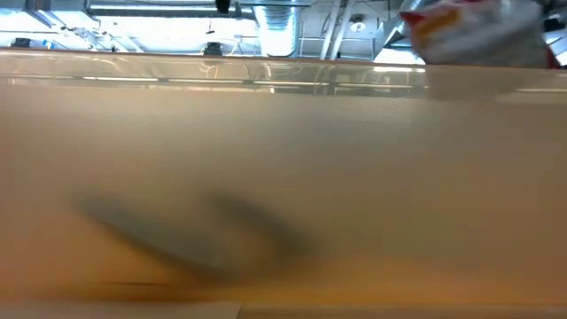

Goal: Pick & Place Food Item
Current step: Put the red noodle pack into the transparent container

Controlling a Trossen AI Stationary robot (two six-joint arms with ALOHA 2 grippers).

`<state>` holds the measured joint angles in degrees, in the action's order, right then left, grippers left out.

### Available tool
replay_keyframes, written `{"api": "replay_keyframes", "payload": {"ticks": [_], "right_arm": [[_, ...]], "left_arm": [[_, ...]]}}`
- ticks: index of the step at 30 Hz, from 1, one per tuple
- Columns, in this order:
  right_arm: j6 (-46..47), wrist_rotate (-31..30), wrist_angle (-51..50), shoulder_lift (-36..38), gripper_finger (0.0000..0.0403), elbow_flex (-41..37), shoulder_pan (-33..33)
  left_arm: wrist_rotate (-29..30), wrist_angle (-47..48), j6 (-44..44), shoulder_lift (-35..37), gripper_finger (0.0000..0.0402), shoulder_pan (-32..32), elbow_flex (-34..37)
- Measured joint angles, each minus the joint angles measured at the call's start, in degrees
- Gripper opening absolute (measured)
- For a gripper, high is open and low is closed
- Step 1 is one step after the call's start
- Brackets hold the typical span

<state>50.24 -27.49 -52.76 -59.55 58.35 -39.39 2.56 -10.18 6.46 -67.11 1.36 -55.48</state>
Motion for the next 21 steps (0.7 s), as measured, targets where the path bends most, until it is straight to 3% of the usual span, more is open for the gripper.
{"api": "replay_keyframes", "payload": {"ticks": [6,12,21], "right_arm": [[-4.8,0.9,2.4,-0.8,0.0000,4.3,10.0],[-12.3,6.3,9.9,-3.0,0.0000,5.5,18.5],[-14.4,9.9,15.9,-5.5,0.0000,5.5,24.0]], "left_arm": [[7.2,-5.1,-5.6,-7.8,0.0184,-7.7,-3.1],[8.5,-5.3,-7.2,-16.9,0.0201,-8.3,-10.8],[1.3,-1.7,-10.7,-23.2,0.0194,-7.8,-14.6]]}}
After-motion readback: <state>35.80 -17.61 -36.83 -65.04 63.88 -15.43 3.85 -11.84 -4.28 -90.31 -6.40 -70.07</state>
